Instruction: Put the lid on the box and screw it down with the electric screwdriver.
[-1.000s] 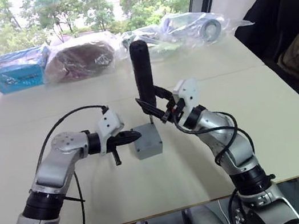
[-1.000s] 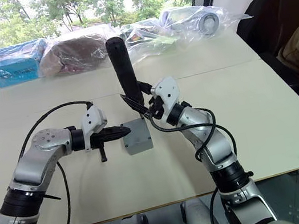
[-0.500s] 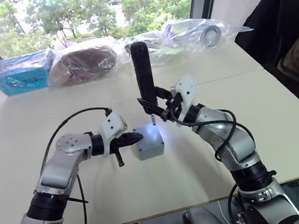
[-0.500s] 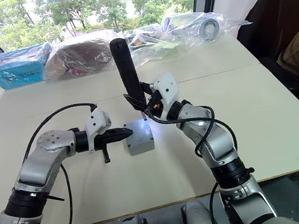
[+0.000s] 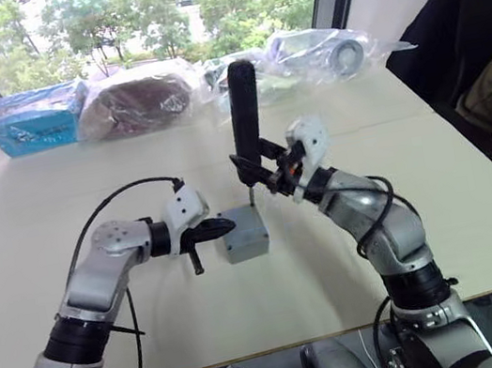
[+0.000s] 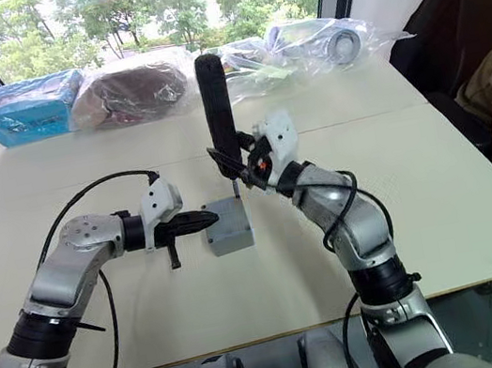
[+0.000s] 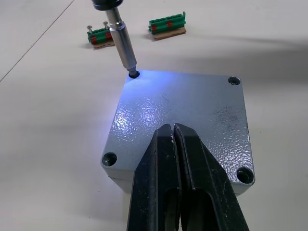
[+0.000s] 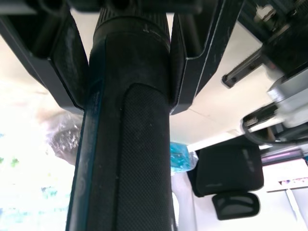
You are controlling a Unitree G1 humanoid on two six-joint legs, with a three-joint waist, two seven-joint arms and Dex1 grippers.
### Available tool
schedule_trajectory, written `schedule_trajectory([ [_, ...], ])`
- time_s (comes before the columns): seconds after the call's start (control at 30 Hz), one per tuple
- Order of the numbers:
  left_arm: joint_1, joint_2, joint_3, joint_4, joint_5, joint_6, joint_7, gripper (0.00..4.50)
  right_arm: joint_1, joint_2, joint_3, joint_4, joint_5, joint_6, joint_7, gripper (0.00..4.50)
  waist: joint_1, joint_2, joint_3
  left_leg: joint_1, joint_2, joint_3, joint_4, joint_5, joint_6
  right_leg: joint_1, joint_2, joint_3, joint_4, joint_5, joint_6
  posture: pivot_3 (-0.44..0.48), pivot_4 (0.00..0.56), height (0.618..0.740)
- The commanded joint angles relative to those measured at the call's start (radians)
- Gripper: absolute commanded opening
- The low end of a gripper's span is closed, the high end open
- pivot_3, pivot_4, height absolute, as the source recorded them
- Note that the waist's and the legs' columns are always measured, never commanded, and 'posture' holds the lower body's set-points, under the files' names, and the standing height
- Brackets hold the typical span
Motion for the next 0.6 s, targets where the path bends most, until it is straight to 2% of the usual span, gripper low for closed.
schedule_trajectory([
  [0.03,0.007,0.03,0.029,-0.057,-0.034,0.02,-0.029,0.0,-0.164,0.009,-0.238,-0.084,0.233,0.17,-0.154,1.89,0.001,0.002,0.005,-0.003,0.0,0.0,0.0,0.0,0.0,-0.003,0.0,0.0,0.001,0.002,-0.004,0.0,0.15,0.74],
  [0.1,0.004,0.033,0.043,-0.084,-0.05,0.029,-0.028,0.0,-0.221,-0.013,-0.336,-0.08,0.335,0.263,-0.228,1.89,0.003,0.004,0.008,-0.016,0.0,0.0,0.002,0.0,0.0,-0.017,0.0,0.0,0.004,0.004,-0.003,0.0,0.15,0.74],
  [0.2,-0.01,0.043,0.061,-0.127,-0.073,0.036,-0.031,0.0,-0.284,-0.128,-0.437,-0.036,0.412,0.449,-0.298,1.89,0.002,0.004,0.01,-0.019,0.0,0.0,0.001,0.0,0.0,-0.02,0.0,0.0,0.004,0.005,0.002,0.0,0.15,0.74],
  [0.27,-0.022,0.043,0.078,-0.157,-0.098,0.053,-0.029,0.0,-0.308,-0.245,-0.452,0.005,0.416,0.604,-0.316,1.89,0.003,0.004,0.011,-0.02,0.0,0.001,-0.003,0.0,0.0,-0.021,0.0,0.0,0.001,0.004,0.002,0.0,0.15,0.74],
  [0.37,-0.039,0.048,0.108,-0.199,-0.138,0.077,-0.026,0.0,-0.297,-0.444,-0.371,0.057,0.36,0.75,-0.271,1.89,0.002,0.004,0.012,-0.022,0.0,0.001,-0.01,0.0,0.0,-0.023,0.0,0.0,-0.005,0.004,0.002,0.0,0.15,0.74],
  [0.47,-0.053,0.054,0.13,-0.23,-0.168,0.094,-0.025,0.0,-0.28,-0.592,-0.28,0.121,0.344,0.845,-0.18,1.89,-0.001,0.007,0.014,-0.03,-0.001,0.002,-0.009,0.0,0.0,-0.03,0.0,-0.001,-0.007,0.004,0.003,0.0,0.15,0.74],
  [0.6,-0.071,0.062,0.165,-0.274,-0.225,0.123,-0.024,0.0,-0.267,-0.709,-0.147,0.238,0.296,0.915,-0.089,1.89,-0.003,0.008,0.017,-0.03,0.0,0.003,-0.009,-0.001,0.003,-0.03,0.001,0.0,-0.008,0.004,0.003,0.0,0.15,0.74],
])
